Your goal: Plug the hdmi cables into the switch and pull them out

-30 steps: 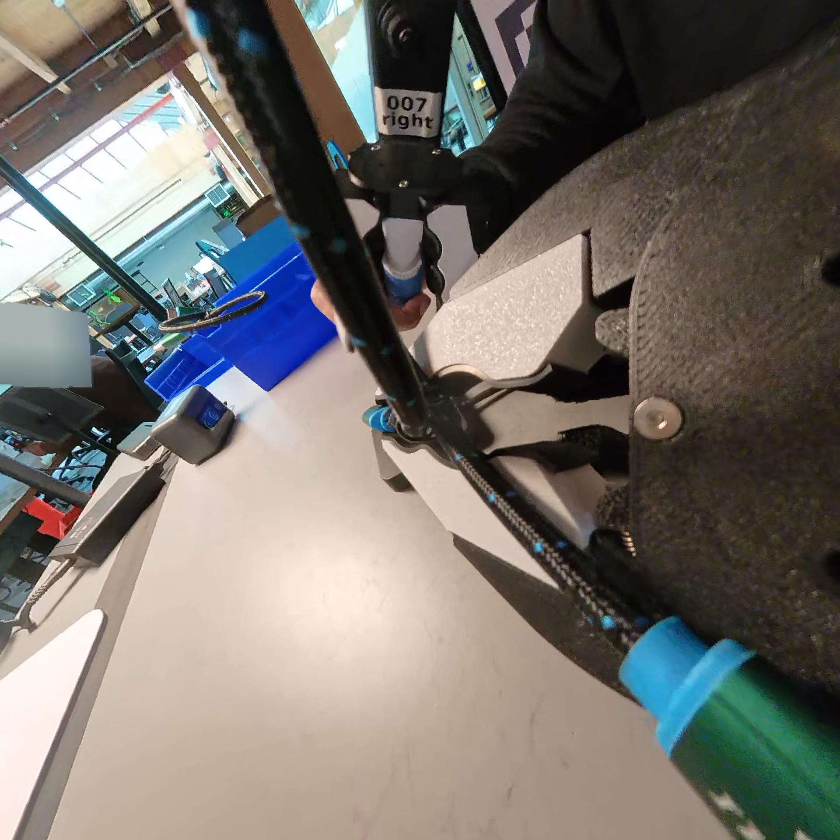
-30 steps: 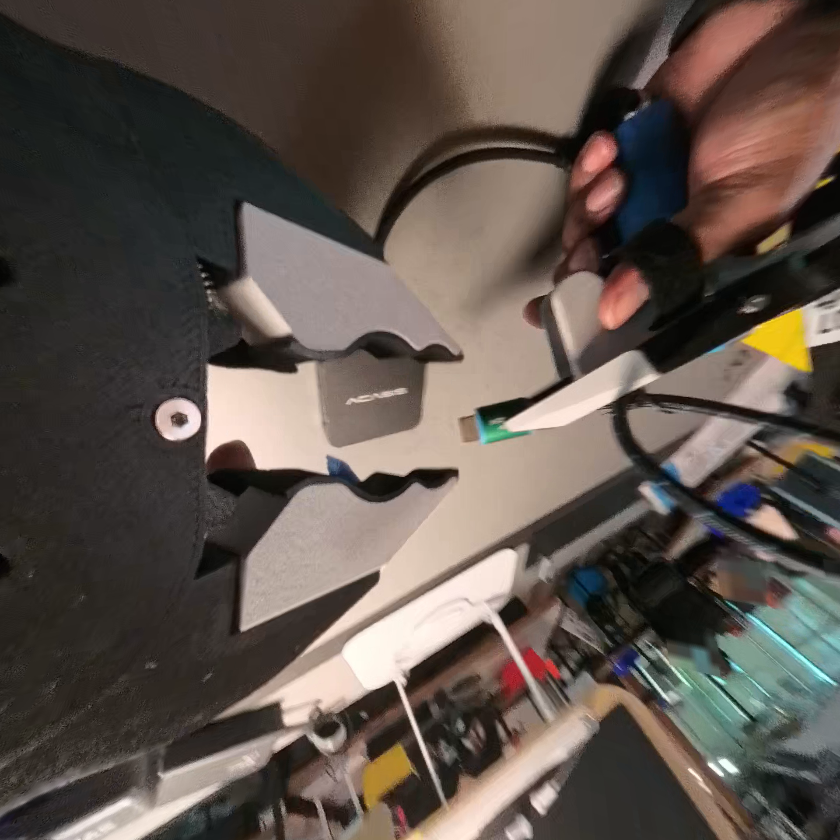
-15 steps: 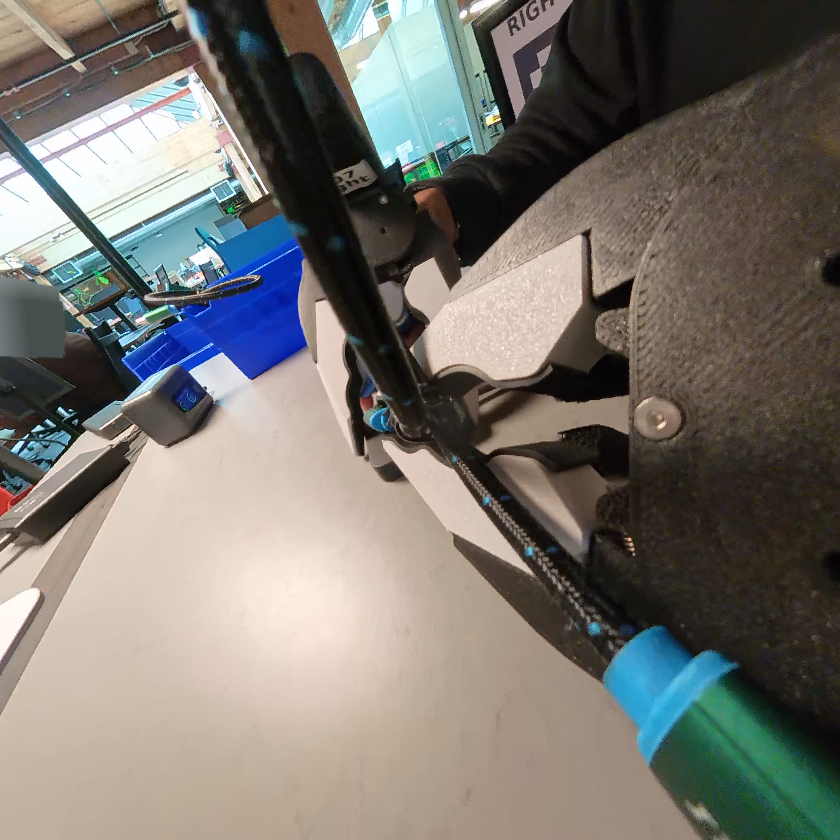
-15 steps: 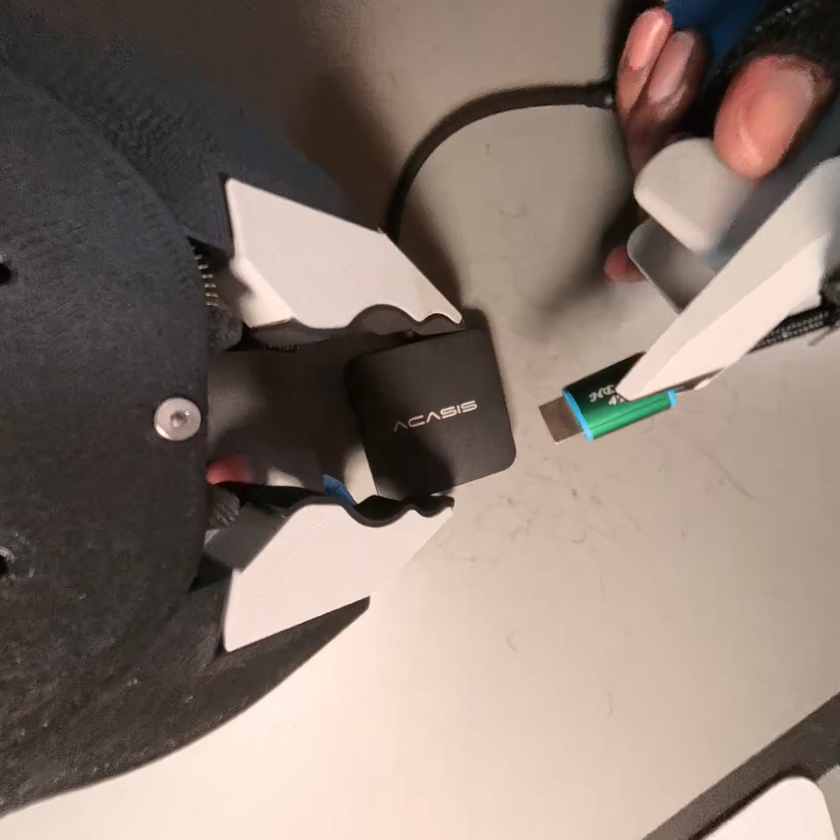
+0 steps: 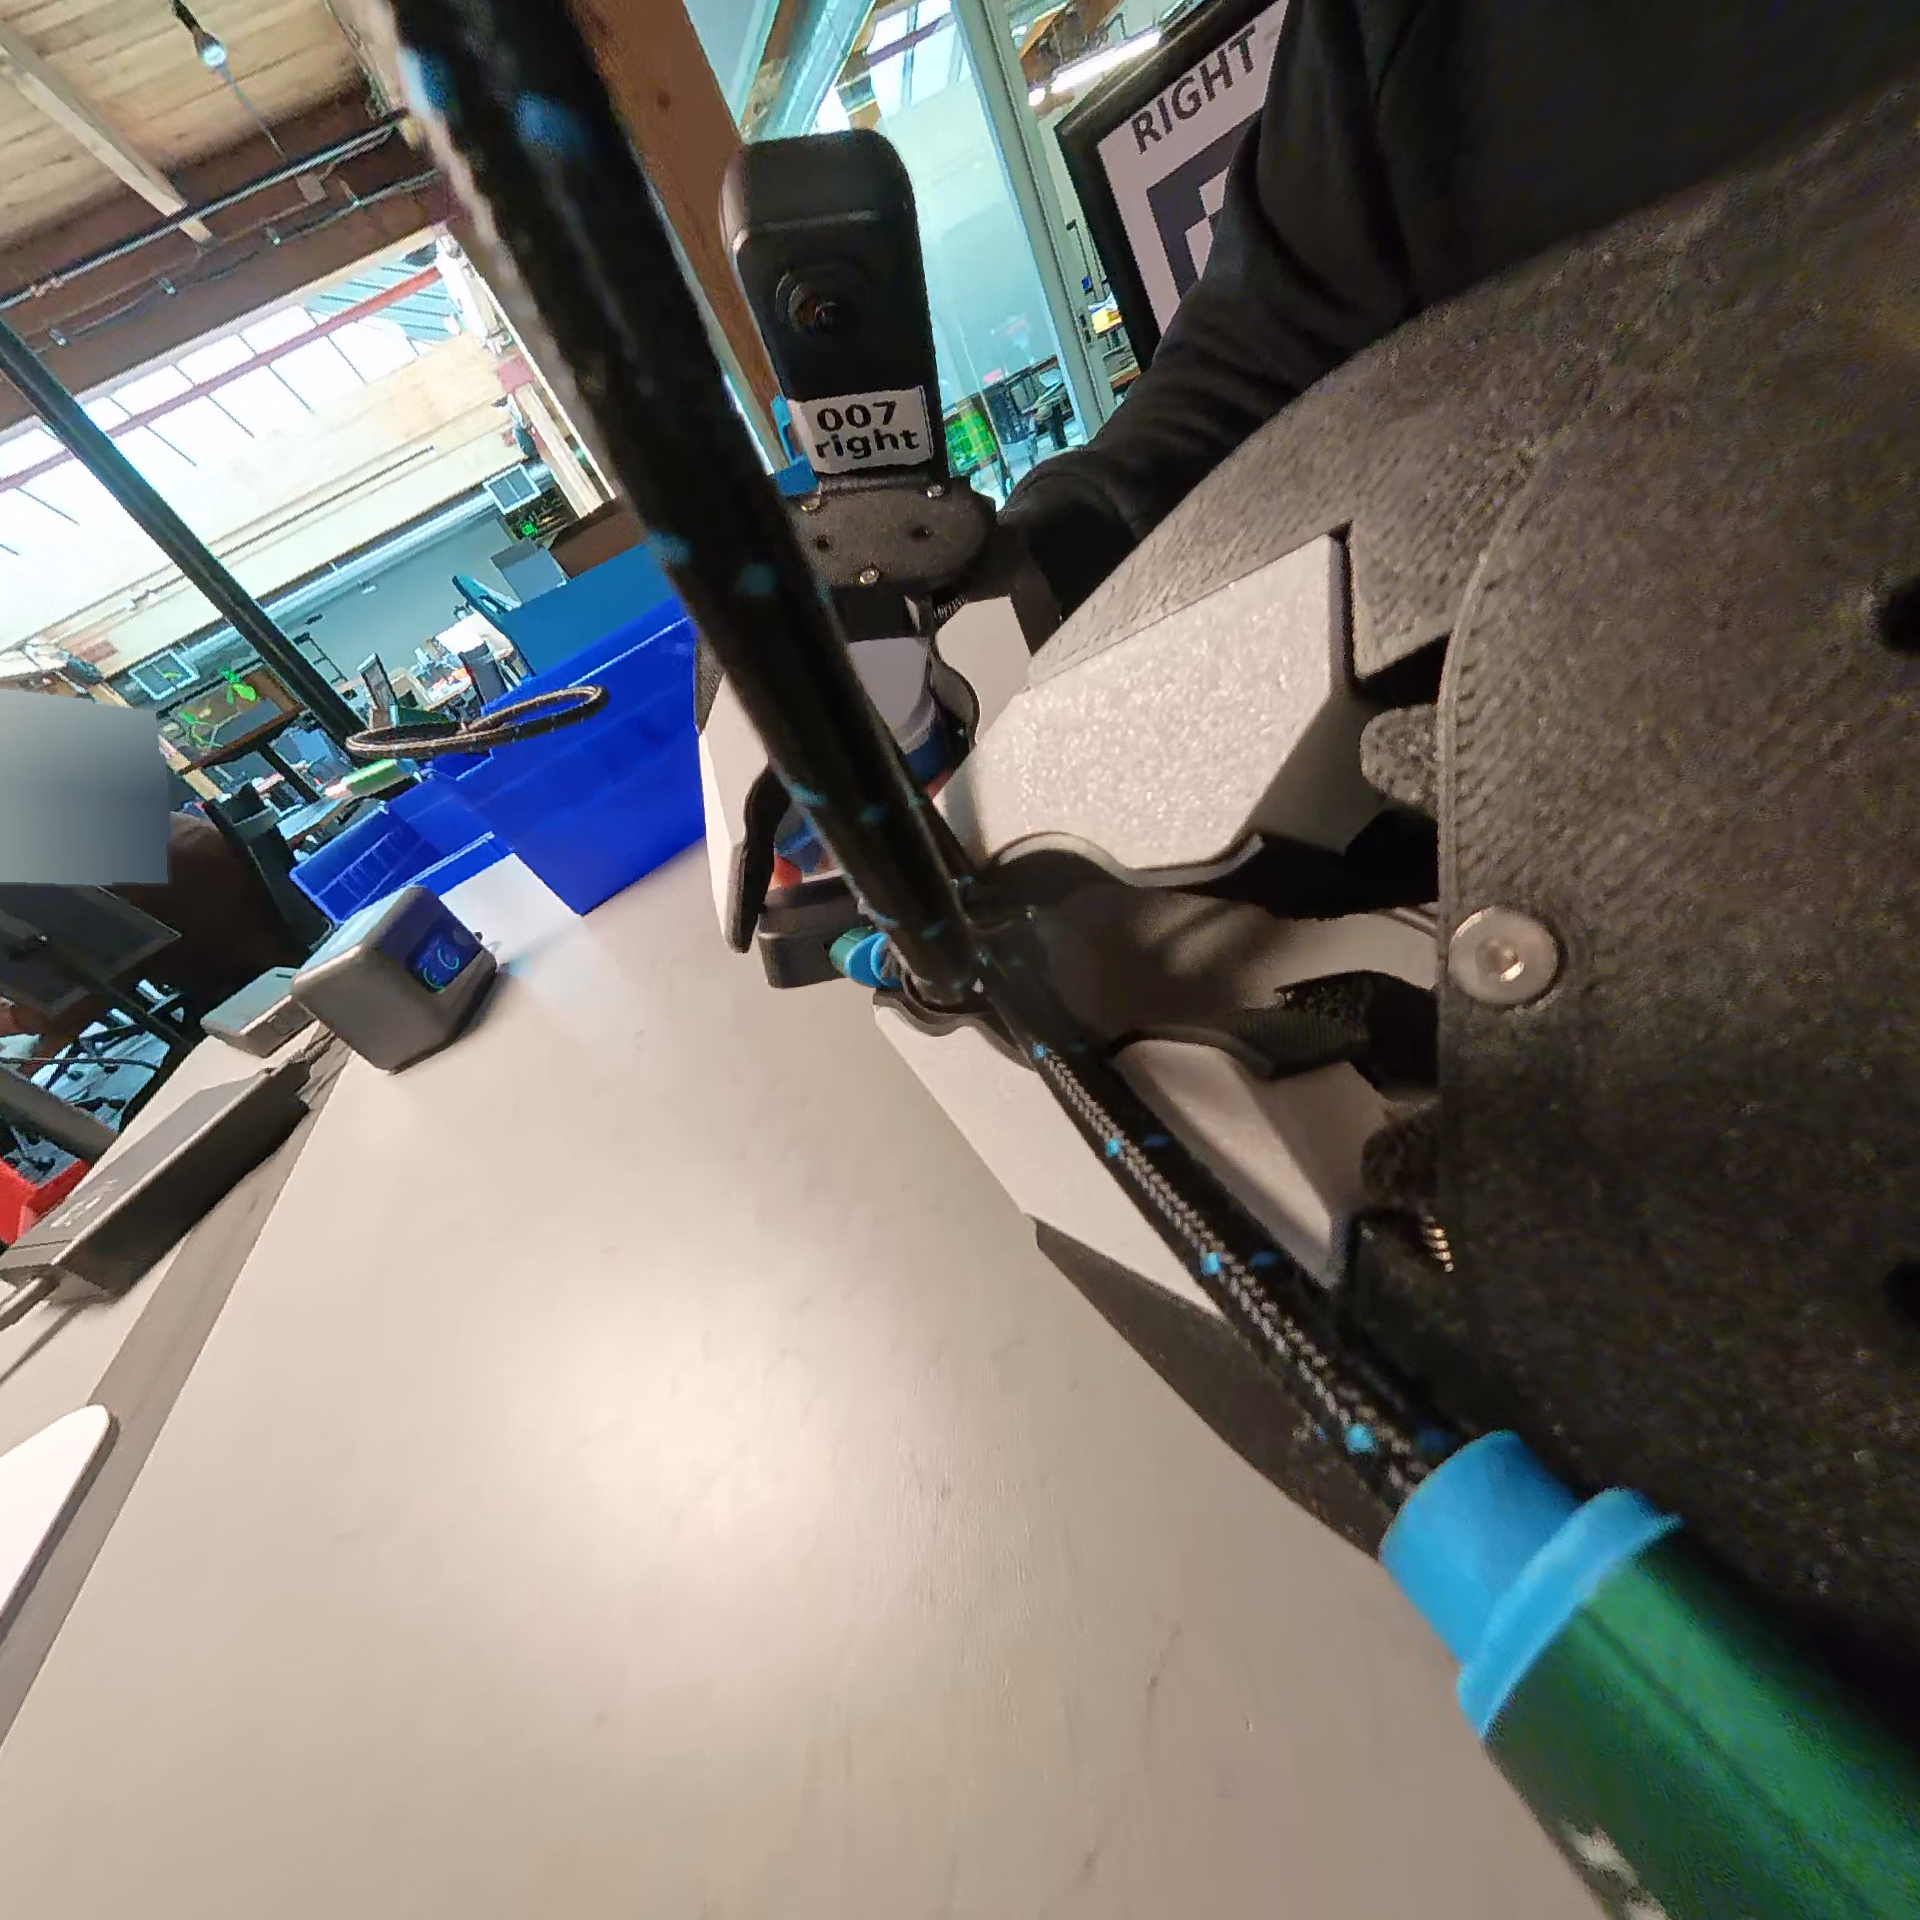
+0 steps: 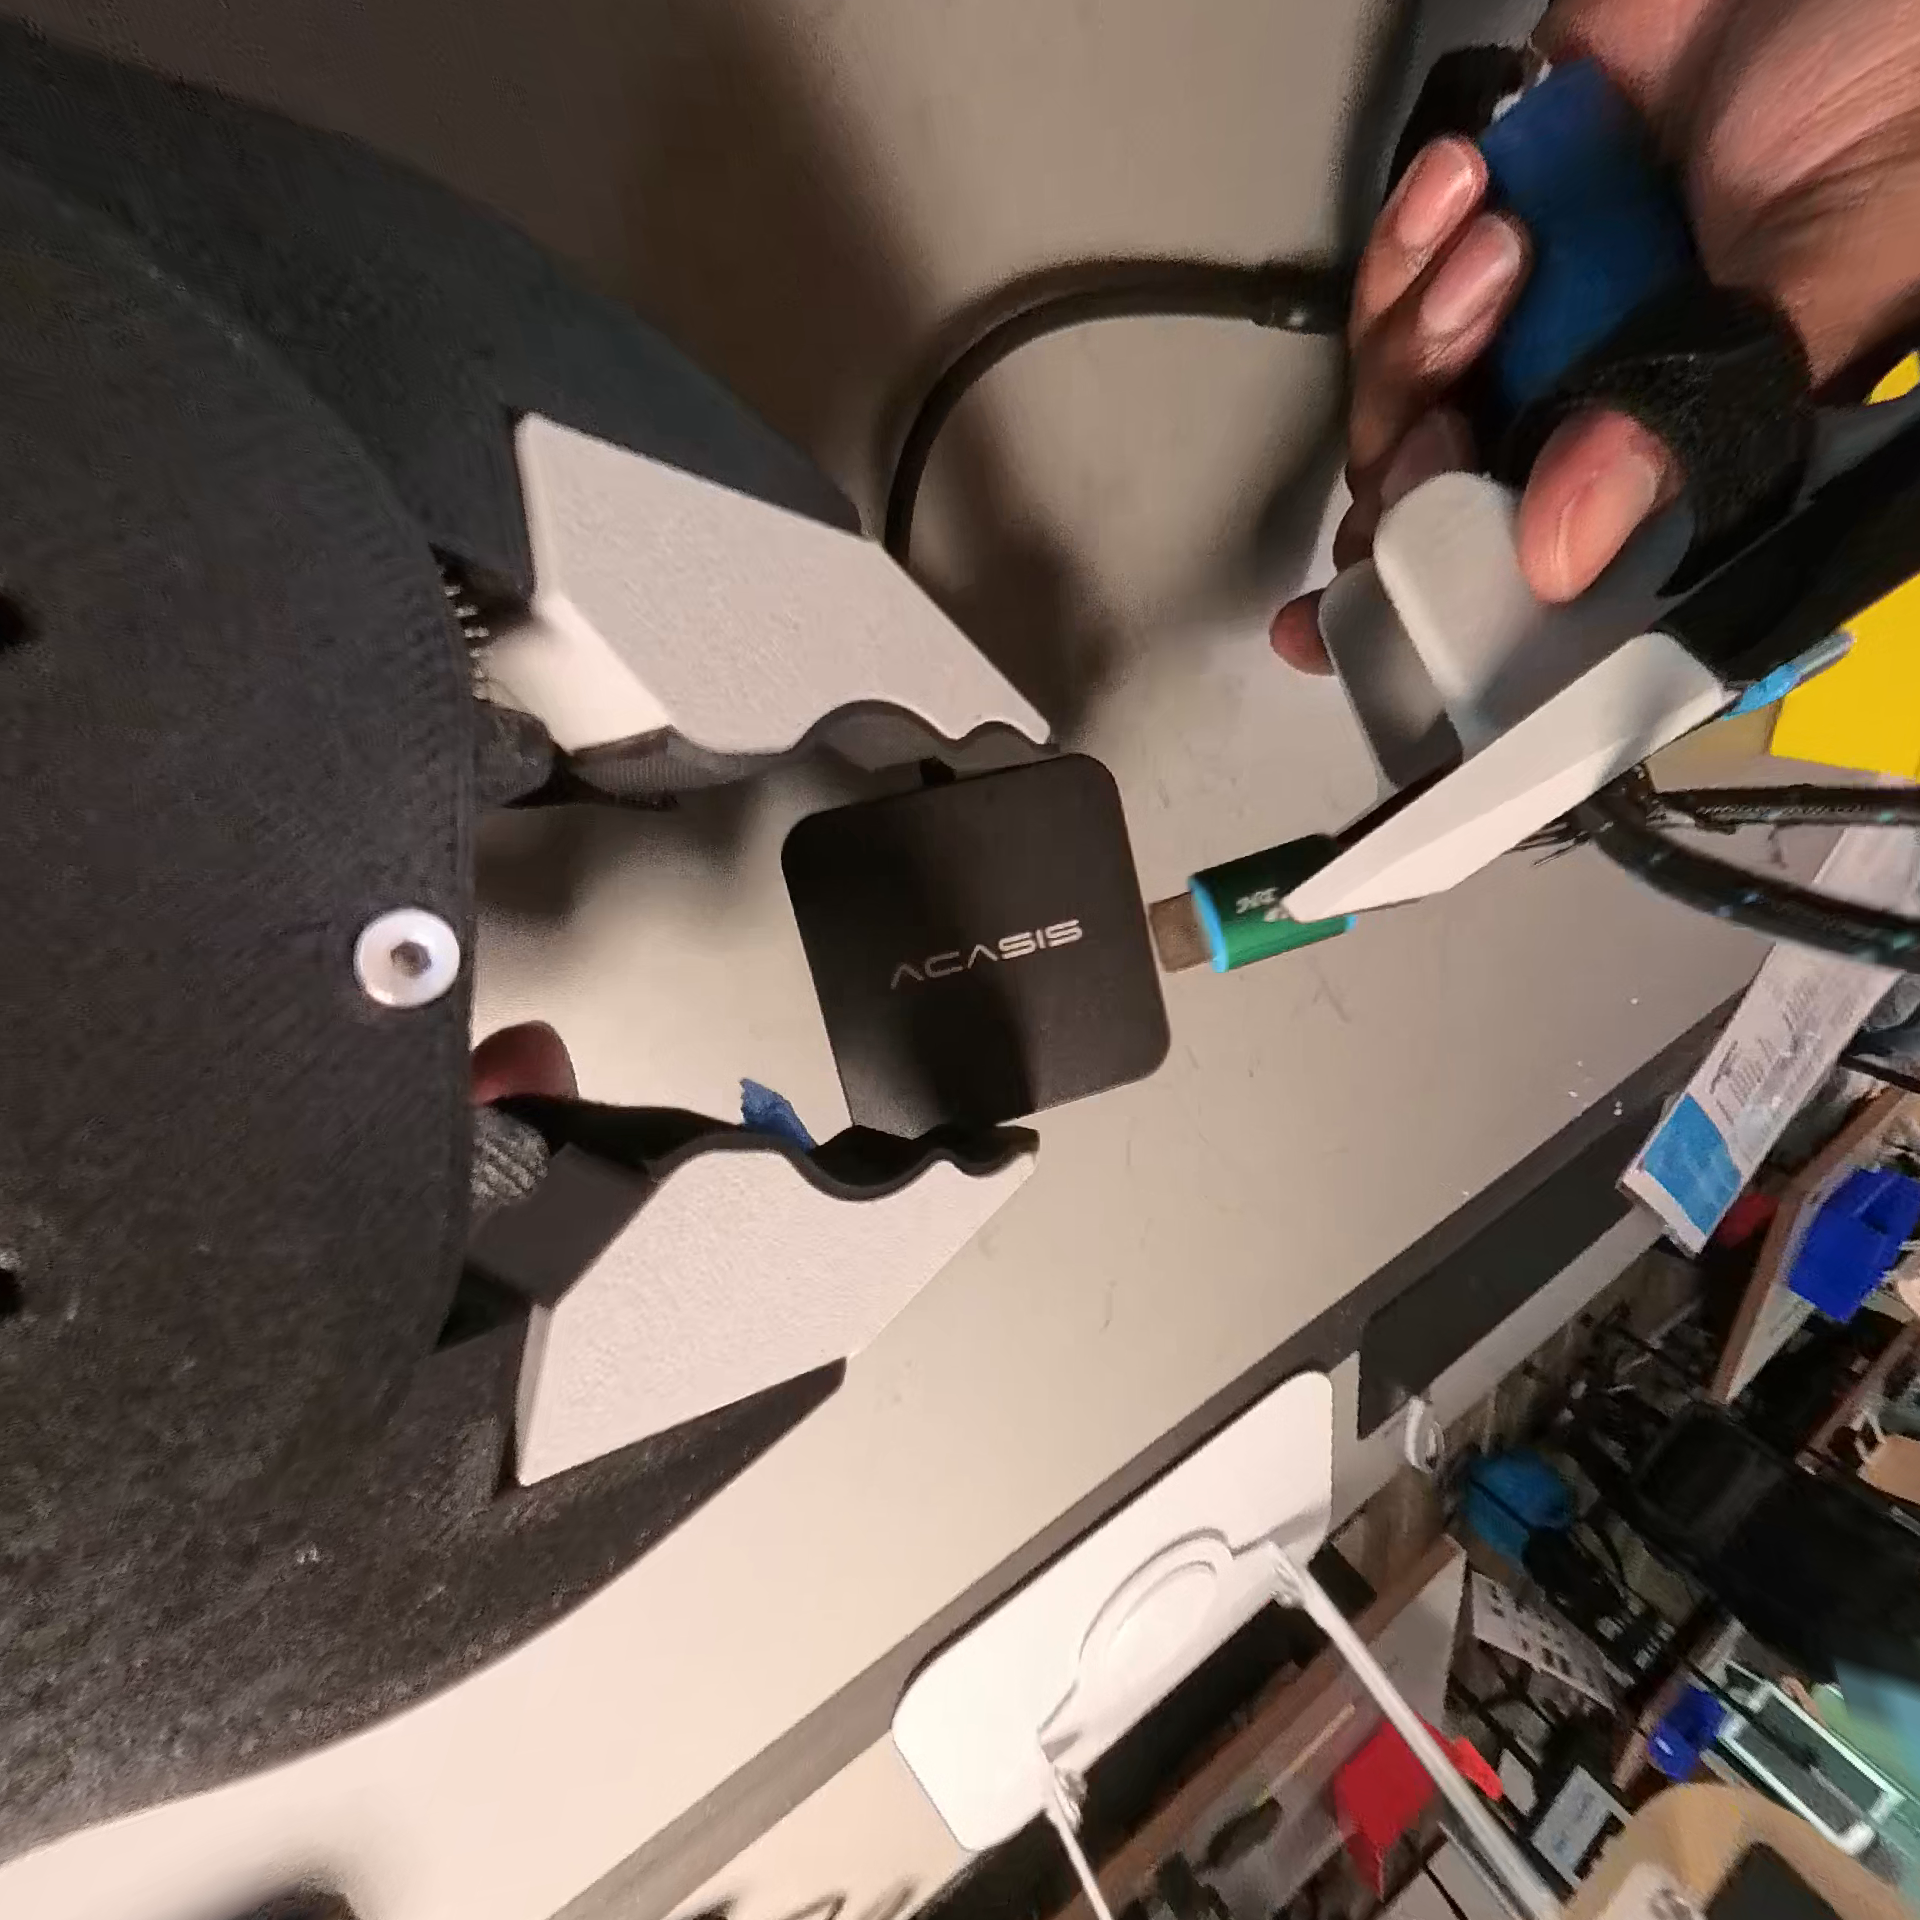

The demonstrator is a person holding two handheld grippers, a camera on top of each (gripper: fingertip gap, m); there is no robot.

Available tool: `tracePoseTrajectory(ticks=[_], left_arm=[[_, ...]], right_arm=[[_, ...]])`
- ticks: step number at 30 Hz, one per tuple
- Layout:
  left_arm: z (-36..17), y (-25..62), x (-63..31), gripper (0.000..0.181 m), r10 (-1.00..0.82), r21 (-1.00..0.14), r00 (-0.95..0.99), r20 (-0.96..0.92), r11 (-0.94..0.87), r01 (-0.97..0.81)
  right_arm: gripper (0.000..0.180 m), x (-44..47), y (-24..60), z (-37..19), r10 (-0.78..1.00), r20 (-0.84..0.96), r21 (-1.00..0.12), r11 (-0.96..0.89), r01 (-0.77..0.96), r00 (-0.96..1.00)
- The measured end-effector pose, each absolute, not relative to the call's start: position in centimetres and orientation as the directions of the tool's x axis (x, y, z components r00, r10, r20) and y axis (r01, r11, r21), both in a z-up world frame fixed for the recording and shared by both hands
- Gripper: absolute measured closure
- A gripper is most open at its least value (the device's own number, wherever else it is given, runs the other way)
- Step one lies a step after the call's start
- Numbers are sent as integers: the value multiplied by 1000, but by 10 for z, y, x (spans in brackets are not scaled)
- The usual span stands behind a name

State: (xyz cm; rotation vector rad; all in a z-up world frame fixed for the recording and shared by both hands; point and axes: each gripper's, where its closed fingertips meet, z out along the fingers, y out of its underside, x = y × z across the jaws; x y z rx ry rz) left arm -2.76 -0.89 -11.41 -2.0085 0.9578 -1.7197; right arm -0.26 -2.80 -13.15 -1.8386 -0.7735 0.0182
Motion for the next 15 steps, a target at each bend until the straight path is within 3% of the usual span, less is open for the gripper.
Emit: tracePoseTrajectory(ticks=[15], left_arm=[[-111, -11, -27, 169, -652, -622, 32, 758, -736, -265]], right_arm=[[110, -7, -29, -127, 494, 453, -806, -128, 578, 742]])
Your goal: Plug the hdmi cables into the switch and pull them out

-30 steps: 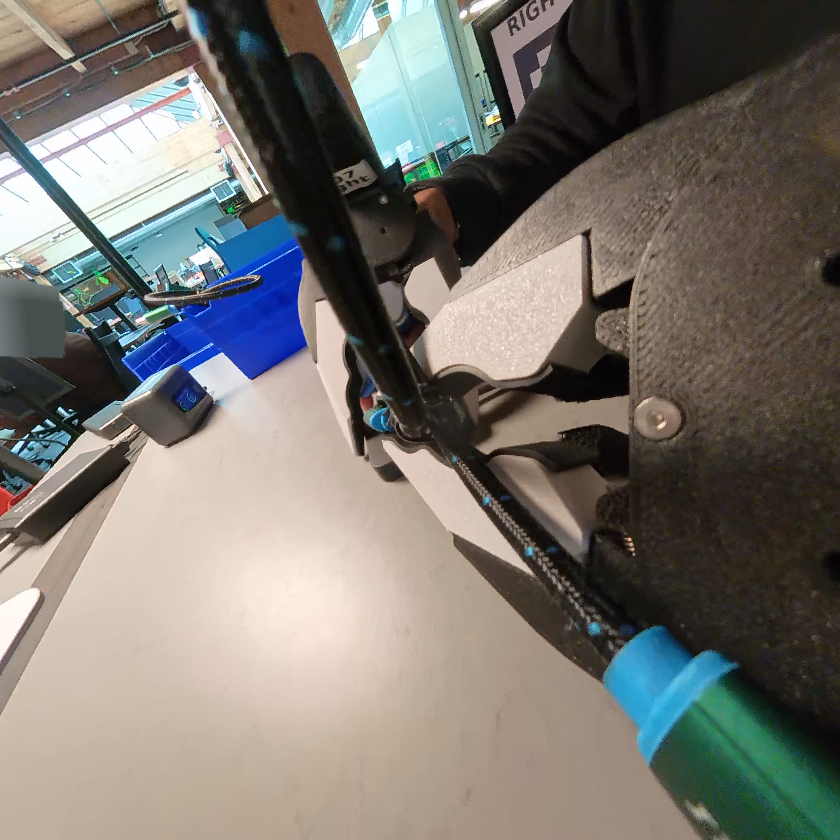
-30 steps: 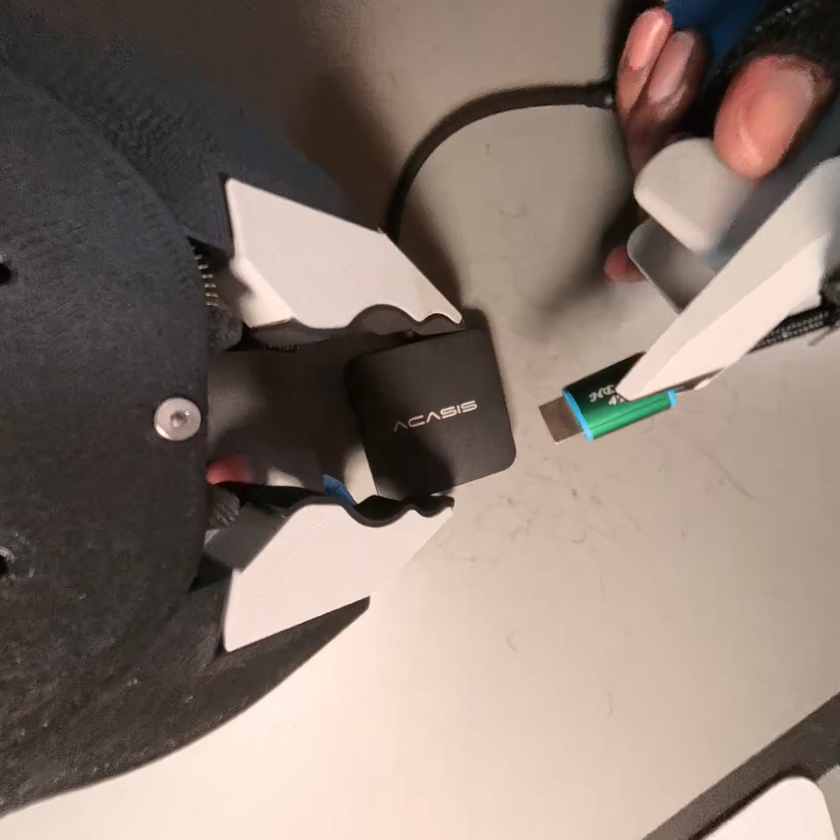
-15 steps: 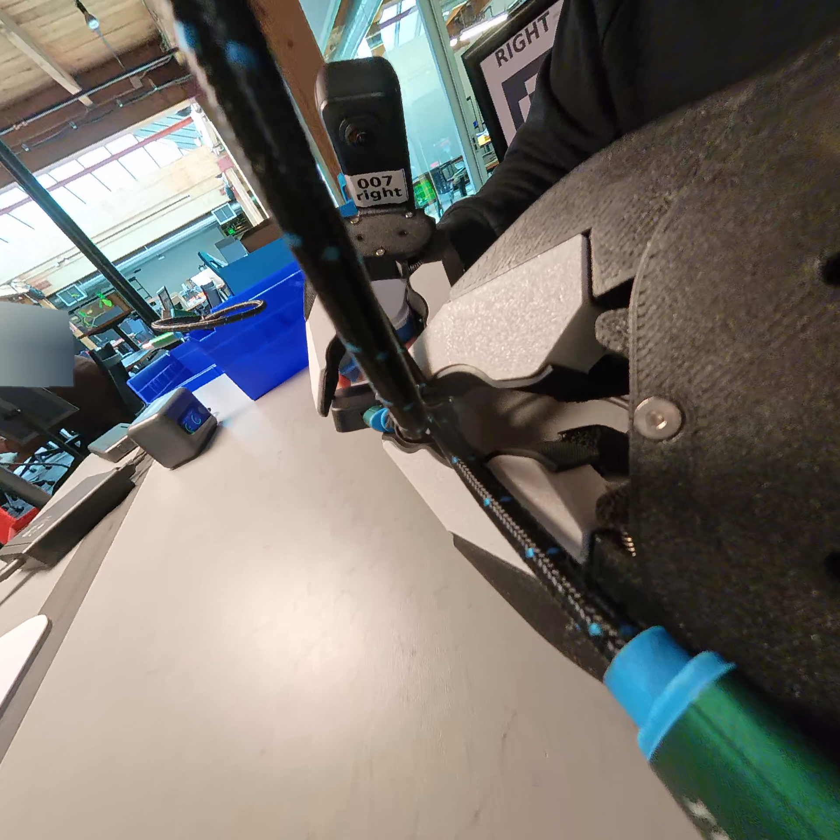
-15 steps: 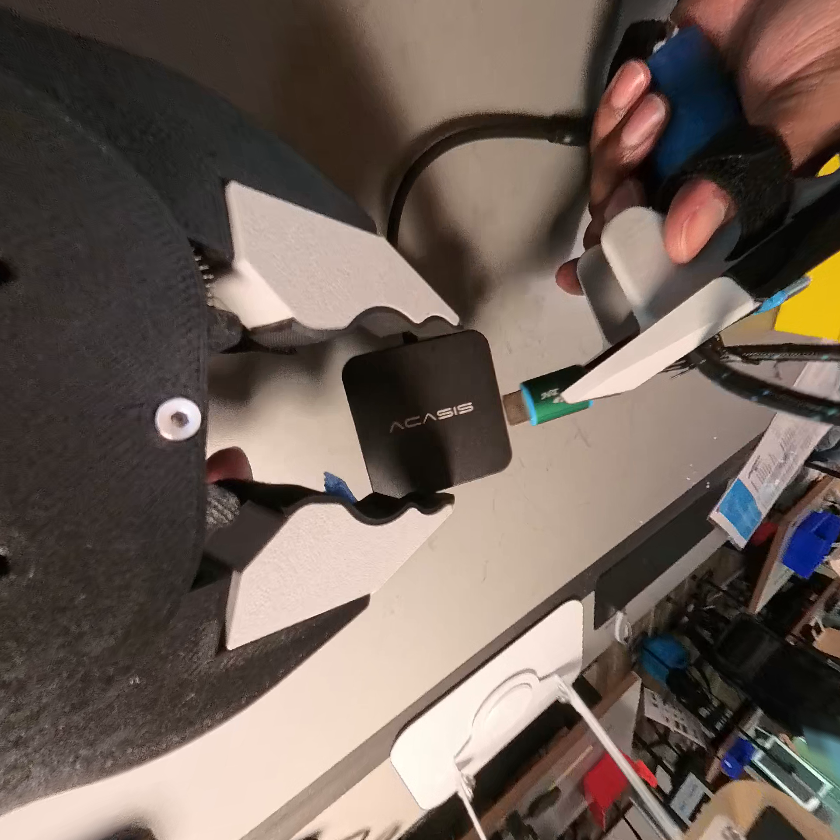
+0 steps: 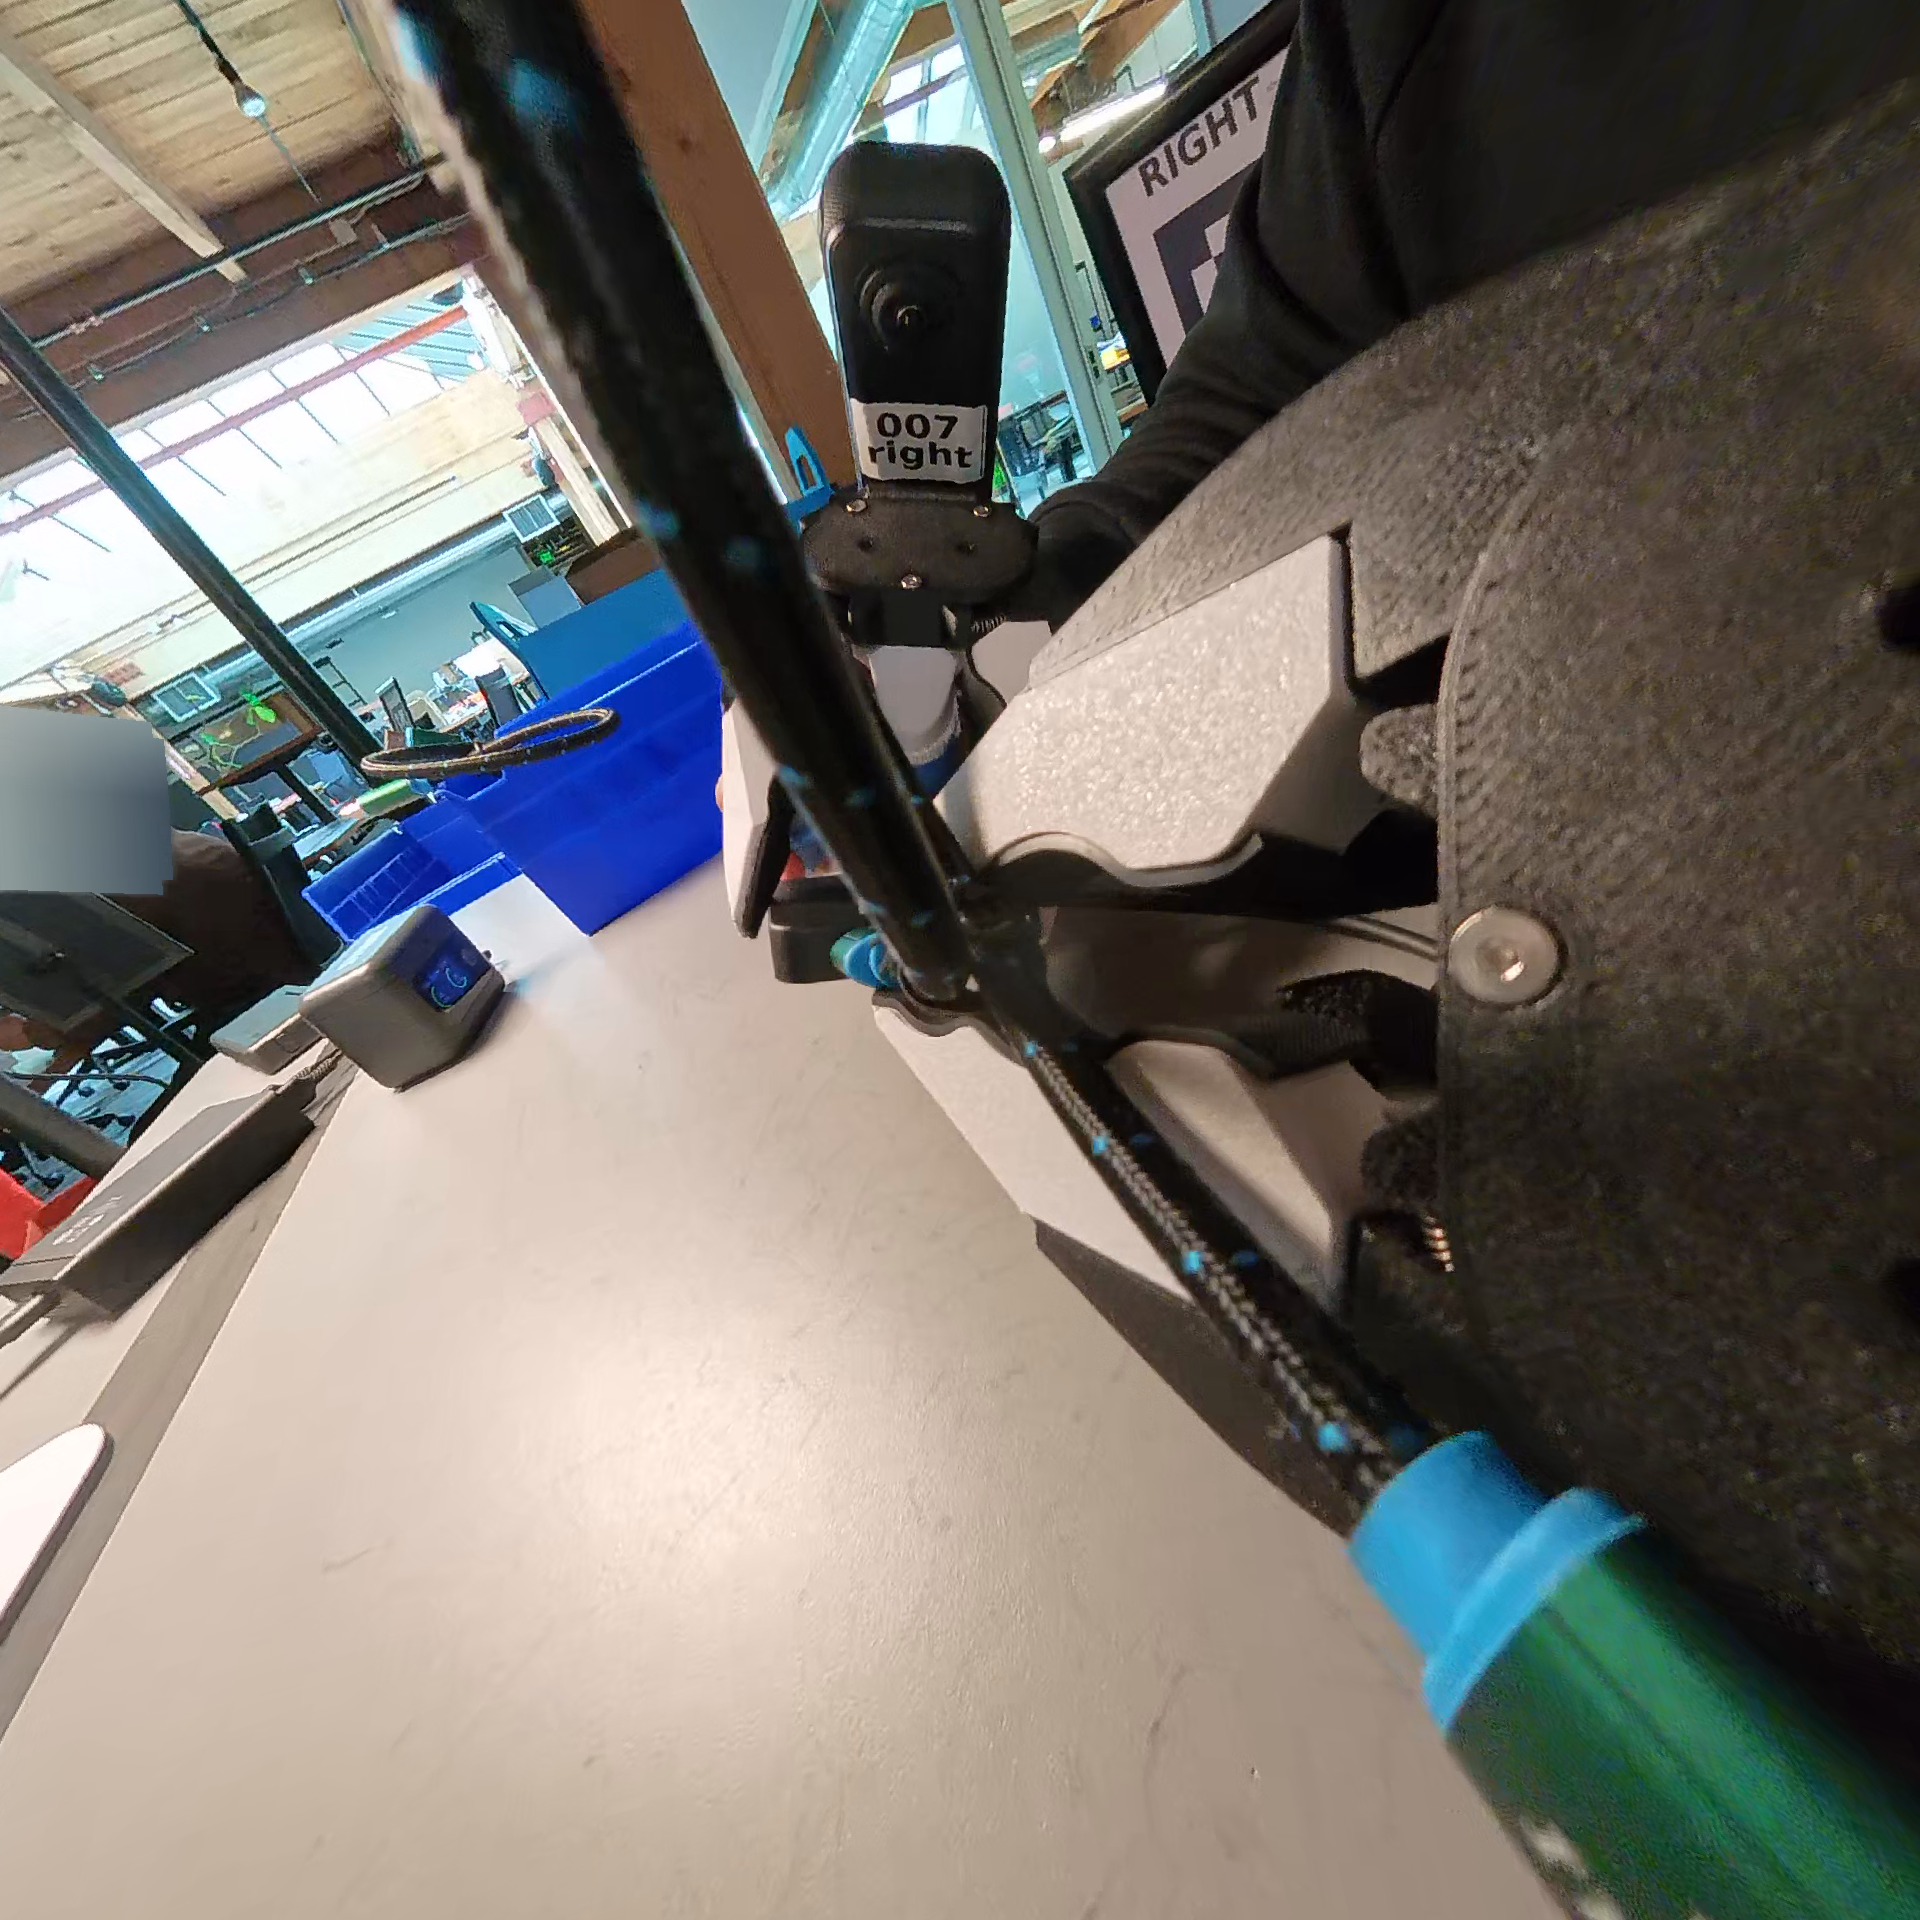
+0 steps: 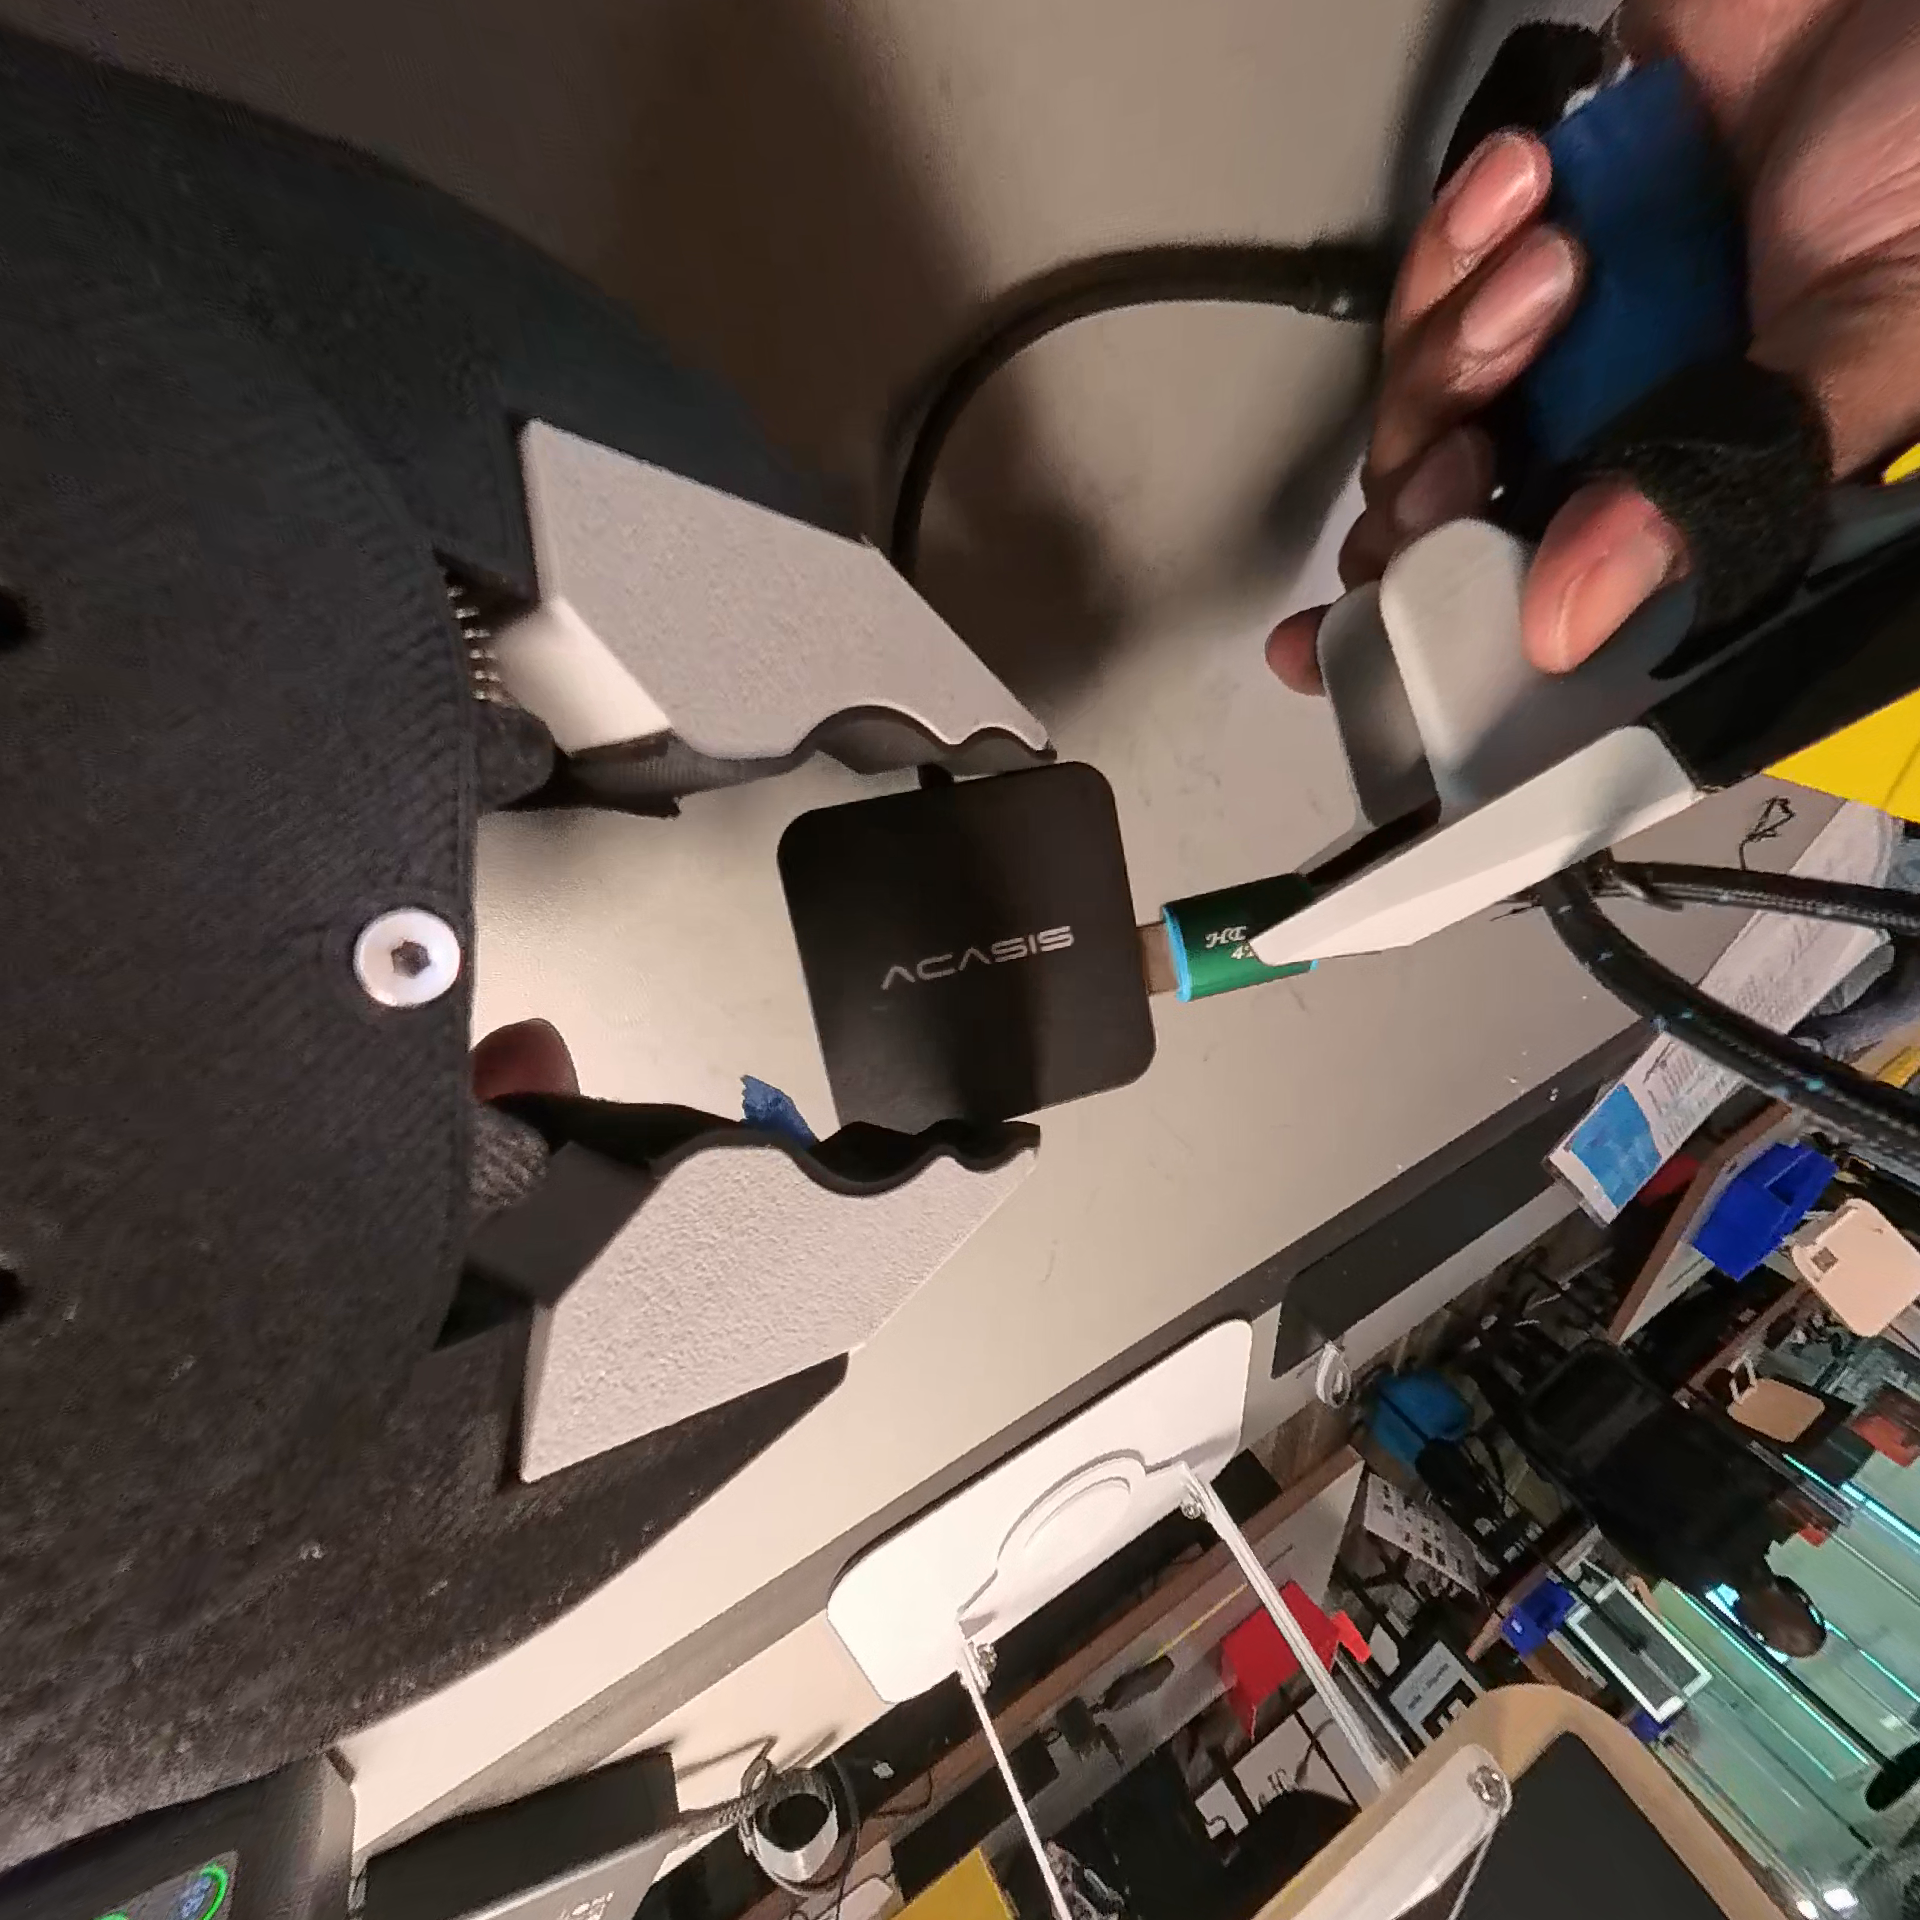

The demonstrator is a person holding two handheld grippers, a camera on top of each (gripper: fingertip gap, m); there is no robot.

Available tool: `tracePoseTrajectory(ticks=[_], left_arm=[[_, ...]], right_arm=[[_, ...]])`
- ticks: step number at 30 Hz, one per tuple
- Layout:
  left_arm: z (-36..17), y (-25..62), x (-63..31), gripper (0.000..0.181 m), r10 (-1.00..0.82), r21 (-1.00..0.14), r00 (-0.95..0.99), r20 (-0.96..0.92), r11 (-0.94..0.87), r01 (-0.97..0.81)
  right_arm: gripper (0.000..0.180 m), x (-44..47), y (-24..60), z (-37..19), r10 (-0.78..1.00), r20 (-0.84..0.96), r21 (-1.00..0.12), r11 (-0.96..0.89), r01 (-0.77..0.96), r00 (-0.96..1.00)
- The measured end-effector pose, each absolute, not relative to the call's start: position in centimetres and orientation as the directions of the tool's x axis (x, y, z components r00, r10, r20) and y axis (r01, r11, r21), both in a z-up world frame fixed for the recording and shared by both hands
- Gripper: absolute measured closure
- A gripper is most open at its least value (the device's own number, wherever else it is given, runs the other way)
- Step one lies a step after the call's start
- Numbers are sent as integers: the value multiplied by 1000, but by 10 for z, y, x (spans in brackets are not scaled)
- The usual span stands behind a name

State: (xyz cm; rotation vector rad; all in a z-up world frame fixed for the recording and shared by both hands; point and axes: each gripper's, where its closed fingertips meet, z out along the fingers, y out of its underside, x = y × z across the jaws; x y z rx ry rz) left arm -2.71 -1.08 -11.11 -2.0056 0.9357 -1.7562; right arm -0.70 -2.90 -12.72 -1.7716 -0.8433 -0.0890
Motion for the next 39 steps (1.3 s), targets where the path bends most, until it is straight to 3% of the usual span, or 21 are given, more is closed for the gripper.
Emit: tracePoseTrajectory(ticks=[10, 17, 22, 31, 34, 39], left_arm=[[-111, -16, -27, 170, -648, -619, -2, 761, -726, -298], [-102, -6, -28, 171, -660, -645, -8, 751, -731, -223], [-91, 2, -31, 169, -680, -670, -10, 734, -721, -179], [-109, 7, -32, 169, -689, -660, 75, 721, -716, -229], [-116, 11, -34, 169, -699, -662, 109, 707, -707, -247], [-125, 21, -39, 169, -679, -634, 163, 716, -730, -256]], right_arm=[[113, -13, -32, -128, 513, 481, -793, -91, 602, 711], [105, 0, -26, -122, 419, 496, -777, -178, 604, 761], [96, 11, -25, -128, 407, 342, -822, -307, 479, 847], [83, 15, -14, -175, 479, 113, -719, -565, 405, 870], [94, 7, -9, -179, 487, 26, -701, -614, 363, 873], [101, 6, -5, -171, 475, 154, -741, -525, 419, 866]])
